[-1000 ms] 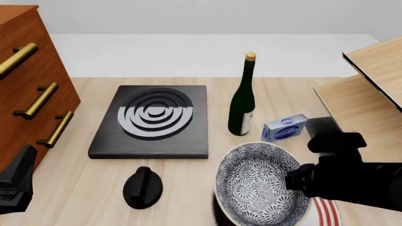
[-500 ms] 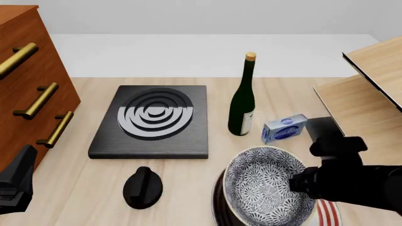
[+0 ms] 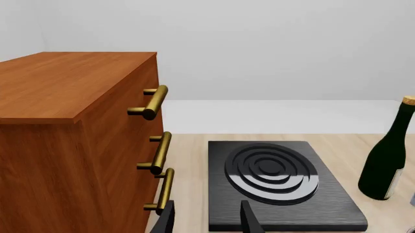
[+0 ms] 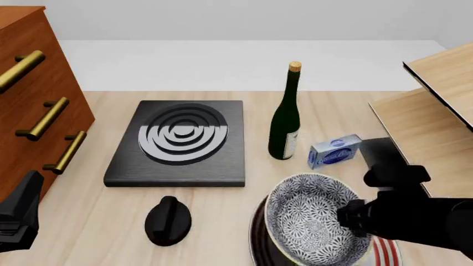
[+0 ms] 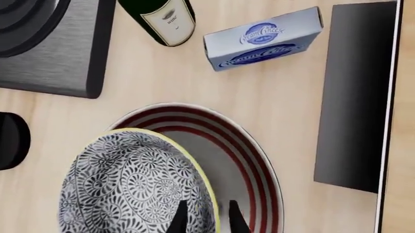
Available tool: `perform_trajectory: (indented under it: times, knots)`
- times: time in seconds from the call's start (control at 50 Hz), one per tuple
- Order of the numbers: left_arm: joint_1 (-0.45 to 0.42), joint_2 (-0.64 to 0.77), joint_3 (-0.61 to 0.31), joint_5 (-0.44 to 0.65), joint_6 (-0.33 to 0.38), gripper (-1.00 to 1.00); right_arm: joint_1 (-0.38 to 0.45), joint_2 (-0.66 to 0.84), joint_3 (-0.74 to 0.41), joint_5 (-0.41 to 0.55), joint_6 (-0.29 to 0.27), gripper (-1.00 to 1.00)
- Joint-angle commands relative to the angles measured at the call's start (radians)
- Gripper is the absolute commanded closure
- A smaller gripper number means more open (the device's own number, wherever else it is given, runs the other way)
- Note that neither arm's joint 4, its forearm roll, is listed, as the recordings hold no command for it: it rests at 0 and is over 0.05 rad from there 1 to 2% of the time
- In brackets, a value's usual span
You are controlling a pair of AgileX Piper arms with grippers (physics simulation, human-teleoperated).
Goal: Pick up the akita bowl and put it on the plate.
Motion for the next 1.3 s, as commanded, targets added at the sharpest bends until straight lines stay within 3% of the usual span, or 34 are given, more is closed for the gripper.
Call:
perform_trajectory:
  times: [0.02,0.74,1.12,1.3]
  knots:
    - [0.0,0.0,0.0,0.0,0.0,-1.0,0.006,0.007,-0.012,0.024,-0.049,-1.0]
    - [0.0,0.0,0.0,0.0,0.0,-1.0,-0.033,-0.143,-0.148,0.213,-0.123,-1.0]
    - [0.0,0.0,0.0,0.0,0.0,-1.0,-0.038,-0.315,-0.17,0.309,-0.134,-1.0]
    - [0.0,0.0,0.0,0.0,0.0,-1.0,-0.064,-0.4,-0.175,0.349,-0.175,-1.0]
